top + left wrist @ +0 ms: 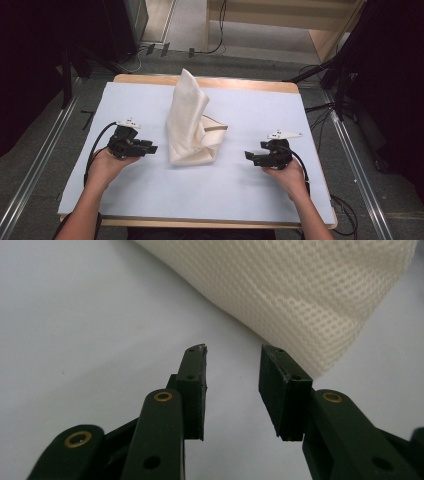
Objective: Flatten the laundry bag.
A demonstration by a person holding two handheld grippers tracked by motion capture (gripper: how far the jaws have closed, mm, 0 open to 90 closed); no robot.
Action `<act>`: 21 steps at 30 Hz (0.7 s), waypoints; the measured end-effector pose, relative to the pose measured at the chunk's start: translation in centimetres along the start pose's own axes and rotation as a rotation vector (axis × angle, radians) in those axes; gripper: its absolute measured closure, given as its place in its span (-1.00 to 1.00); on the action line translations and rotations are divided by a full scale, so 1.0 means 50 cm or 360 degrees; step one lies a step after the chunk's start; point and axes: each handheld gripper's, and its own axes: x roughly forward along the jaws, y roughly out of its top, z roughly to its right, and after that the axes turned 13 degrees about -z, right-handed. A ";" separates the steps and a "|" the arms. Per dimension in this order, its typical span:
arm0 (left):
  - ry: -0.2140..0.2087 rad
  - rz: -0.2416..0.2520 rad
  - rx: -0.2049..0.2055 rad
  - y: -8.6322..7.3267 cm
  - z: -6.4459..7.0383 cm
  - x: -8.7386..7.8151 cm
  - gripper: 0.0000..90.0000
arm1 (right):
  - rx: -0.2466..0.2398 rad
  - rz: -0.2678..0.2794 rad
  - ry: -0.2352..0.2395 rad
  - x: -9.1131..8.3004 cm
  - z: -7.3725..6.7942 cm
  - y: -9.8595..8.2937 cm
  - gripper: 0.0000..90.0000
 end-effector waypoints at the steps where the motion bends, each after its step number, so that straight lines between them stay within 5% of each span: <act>1: 0.0017 -0.0044 0.0018 -0.005 0.006 0.002 0.41 | -0.0016 -0.0008 -0.0005 0.004 -0.005 0.000 -0.52; 4: -0.0003 -0.0077 0.0029 -0.003 0.012 0.001 0.20 | -0.0054 0.0002 0.0007 0.002 -0.013 0.001 -0.36; 5: -0.0032 -0.0077 -0.0012 0.000 0.013 -0.001 0.14 | -0.0063 0.0010 0.0009 -0.001 -0.014 0.002 -0.32; 10: -0.0022 -0.0053 0.0028 0.000 0.011 -0.006 0.05 | -0.0086 0.0027 0.0030 -0.011 -0.017 0.001 -0.11; 21: -0.0045 -0.0031 0.0023 0.001 0.017 -0.009 -0.03 | -0.0062 -0.0036 0.0089 -0.009 -0.021 0.006 -0.06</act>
